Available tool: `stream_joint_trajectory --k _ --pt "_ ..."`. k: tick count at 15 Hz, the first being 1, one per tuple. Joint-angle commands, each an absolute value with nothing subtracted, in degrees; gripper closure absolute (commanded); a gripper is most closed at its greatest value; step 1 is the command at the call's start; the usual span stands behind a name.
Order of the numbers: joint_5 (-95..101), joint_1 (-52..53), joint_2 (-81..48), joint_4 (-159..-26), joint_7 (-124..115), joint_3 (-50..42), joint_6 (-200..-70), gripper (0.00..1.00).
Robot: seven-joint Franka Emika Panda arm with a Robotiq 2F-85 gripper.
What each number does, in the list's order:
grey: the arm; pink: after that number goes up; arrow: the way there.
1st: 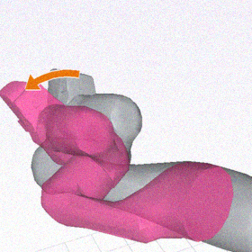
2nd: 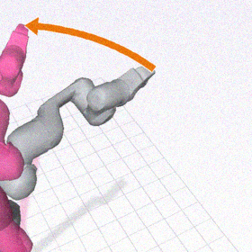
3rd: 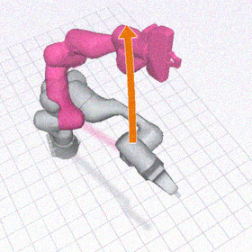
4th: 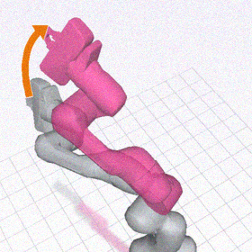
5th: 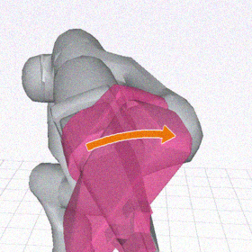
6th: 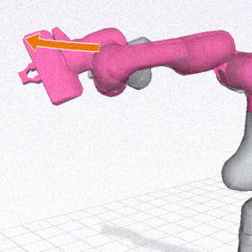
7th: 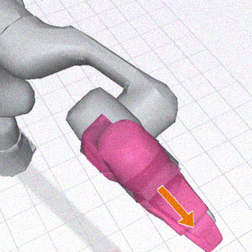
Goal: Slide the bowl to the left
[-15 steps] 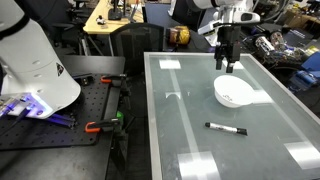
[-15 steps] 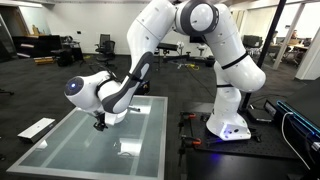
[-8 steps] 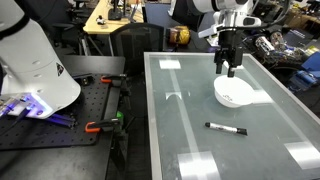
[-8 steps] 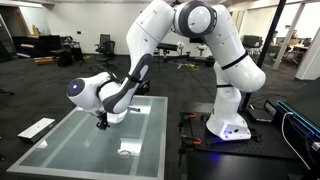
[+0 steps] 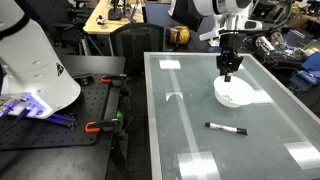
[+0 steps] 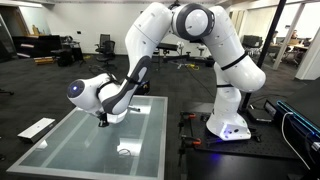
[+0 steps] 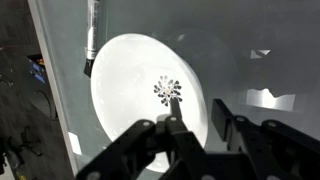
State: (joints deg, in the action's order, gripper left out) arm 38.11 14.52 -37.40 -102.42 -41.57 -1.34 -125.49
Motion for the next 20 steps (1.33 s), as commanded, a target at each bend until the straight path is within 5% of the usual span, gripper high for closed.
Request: stream_joint_trajectory --k 1,5,20 --pt "37.89 15.32 -38.69 -100.30 -39.21 -2.52 -124.27 0.78" --pt "37.96 15.55 -39.38 -99.39 -38.53 -2.74 -123.84 1.00" --pt "37.95 17.34 -39.05 -96.85 -36.82 -2.28 -122.89 0.98"
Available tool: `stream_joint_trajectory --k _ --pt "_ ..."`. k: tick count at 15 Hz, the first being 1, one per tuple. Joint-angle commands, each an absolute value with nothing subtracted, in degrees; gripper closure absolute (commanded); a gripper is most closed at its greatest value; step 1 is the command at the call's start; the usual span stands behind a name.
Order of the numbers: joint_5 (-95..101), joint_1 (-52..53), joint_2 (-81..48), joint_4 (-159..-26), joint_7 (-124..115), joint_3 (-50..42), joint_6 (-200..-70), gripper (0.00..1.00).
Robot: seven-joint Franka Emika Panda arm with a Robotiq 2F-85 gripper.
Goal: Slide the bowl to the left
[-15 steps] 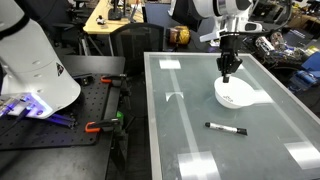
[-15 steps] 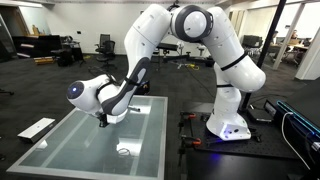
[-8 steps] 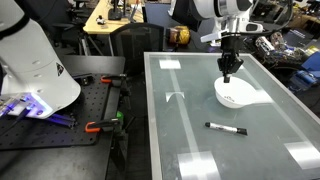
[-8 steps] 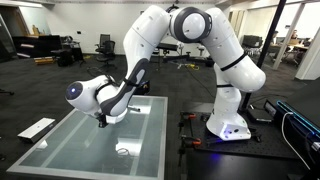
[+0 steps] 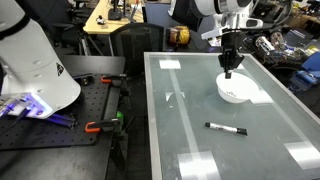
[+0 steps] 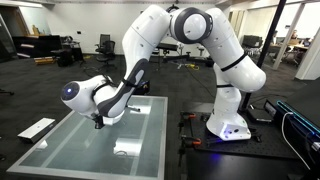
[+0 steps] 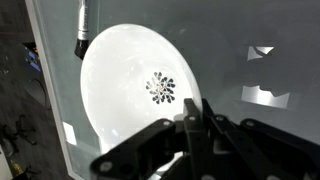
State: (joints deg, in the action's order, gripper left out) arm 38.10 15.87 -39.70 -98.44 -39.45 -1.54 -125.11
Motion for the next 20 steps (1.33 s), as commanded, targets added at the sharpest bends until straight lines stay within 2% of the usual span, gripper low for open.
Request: stream_joint_trajectory --k 1,20 --pt "37.90 17.53 -39.01 -96.62 -36.52 -2.15 -122.95 0.98" --pt "38.25 23.60 -38.62 -92.37 -29.81 -1.44 -122.39 0.98"
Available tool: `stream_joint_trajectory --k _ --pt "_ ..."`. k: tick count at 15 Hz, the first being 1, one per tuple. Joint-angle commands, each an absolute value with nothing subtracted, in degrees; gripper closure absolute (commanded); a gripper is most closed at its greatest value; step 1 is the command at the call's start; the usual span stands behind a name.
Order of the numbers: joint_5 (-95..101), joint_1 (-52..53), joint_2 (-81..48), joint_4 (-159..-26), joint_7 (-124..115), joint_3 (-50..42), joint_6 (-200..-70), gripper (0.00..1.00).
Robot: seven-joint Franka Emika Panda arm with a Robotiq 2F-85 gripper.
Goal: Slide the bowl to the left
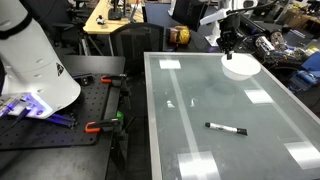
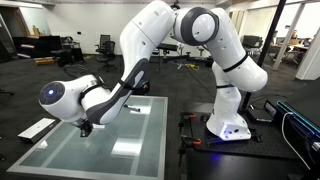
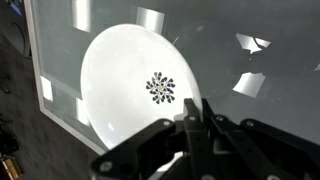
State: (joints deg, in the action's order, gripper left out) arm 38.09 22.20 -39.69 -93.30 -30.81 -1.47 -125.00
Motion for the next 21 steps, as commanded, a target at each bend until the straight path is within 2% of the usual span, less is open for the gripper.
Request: stream_joint_trajectory --k 1,21 --pt "38.24 24.00 -38.57 -92.28 -29.88 -1.38 -122.21 0.98" --pt "37.81 27.29 -40.15 -89.62 -26.35 1.03 -119.60 0.98"
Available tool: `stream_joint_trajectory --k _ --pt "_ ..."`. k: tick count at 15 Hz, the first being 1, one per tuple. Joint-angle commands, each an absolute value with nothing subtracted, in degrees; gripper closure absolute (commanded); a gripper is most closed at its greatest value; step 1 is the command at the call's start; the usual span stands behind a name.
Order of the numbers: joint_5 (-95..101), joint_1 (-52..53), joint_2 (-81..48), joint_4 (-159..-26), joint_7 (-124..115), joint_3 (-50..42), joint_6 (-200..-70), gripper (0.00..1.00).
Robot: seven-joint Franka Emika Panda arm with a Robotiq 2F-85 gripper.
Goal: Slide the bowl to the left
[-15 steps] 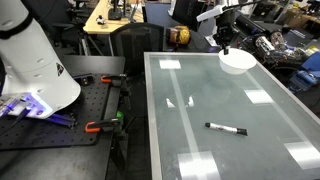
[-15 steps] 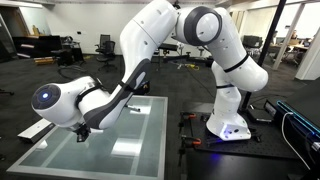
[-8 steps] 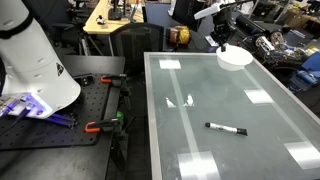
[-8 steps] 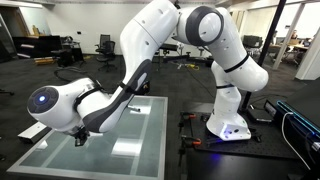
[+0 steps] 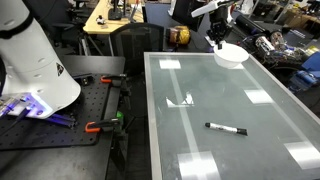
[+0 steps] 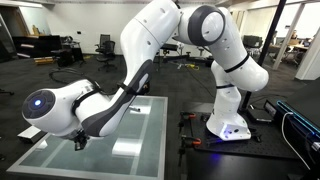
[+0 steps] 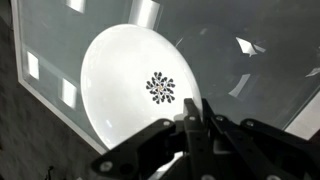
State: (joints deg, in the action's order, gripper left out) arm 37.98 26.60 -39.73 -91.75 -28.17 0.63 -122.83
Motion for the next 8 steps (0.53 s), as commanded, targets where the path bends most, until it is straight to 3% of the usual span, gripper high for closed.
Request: stream_joint_trajectory --k 1,8 --pt "37.85 27.46 -40.27 -89.55 -26.47 1.09 -119.46 0.98" --pt "38.03 28.43 -41.52 -88.77 -26.96 1.10 -119.99 0.98"
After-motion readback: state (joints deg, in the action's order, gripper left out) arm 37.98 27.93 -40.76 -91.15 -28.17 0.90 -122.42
